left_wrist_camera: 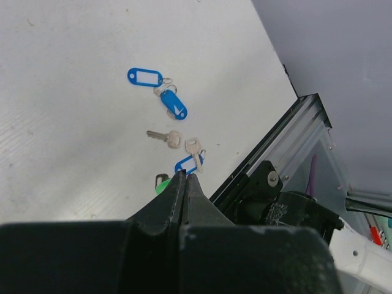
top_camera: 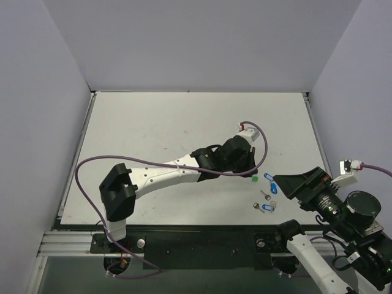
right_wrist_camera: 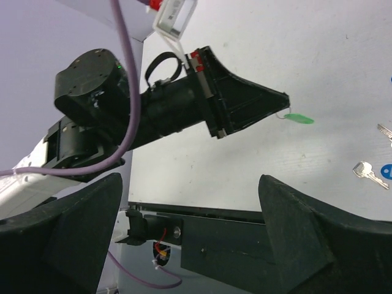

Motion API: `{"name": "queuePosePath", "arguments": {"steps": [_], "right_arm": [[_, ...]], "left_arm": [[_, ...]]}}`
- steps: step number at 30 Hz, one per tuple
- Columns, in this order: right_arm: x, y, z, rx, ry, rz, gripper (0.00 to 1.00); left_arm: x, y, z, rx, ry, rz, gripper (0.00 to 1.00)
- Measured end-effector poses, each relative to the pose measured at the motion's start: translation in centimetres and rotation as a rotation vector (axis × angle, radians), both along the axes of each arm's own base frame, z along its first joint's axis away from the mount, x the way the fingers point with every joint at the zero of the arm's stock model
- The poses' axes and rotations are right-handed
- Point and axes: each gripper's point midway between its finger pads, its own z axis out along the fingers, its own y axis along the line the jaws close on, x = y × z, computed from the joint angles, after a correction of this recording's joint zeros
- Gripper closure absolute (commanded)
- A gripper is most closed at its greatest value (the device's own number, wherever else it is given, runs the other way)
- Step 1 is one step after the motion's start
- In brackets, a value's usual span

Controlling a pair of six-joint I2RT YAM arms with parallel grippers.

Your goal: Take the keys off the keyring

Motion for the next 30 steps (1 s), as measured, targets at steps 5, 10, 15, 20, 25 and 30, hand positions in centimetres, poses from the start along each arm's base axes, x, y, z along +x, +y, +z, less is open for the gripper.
{"name": "queuePosePath", "arguments": {"steps": [5, 10, 15, 20, 25, 30], "right_arm": [[-0.6, 0.0, 1.5, 0.025, -0.035, 0.011, 0.12], [-0.9, 0.0, 2.0, 0.034, -0.047, 0.014, 0.12], [-0.9, 0.1, 2.0, 0.036, -0.045, 0.015, 0.12], [-1.0, 0.2, 2.0, 0.042, -0.040, 0.019, 0.12], [-1.2, 0.1, 2.3, 0.044, -0.045, 0.021, 0.13], [-1.5, 0.0, 3.0, 0.051, -0.064, 0.021, 0.12]], "left_arm": [[0.1, -2.3, -0.4, -0.014, 0.020, -0.015, 1.00], [0.3, -3.4, -1.2, -0.009, 0.034, -0.017, 0.95], [0.8, -5.0, -0.5, -0.017, 0.029, -0.029, 0.21], [1.2, -6.0, 1.6, -0.049, 0.016, -0.028, 0.19], [1.3, -6.0, 2.1, -0.055, 0.009, -0.029, 0.16], [1.5, -4.2, 3.0, -0.049, 0.002, -0.023, 0.14]]}}
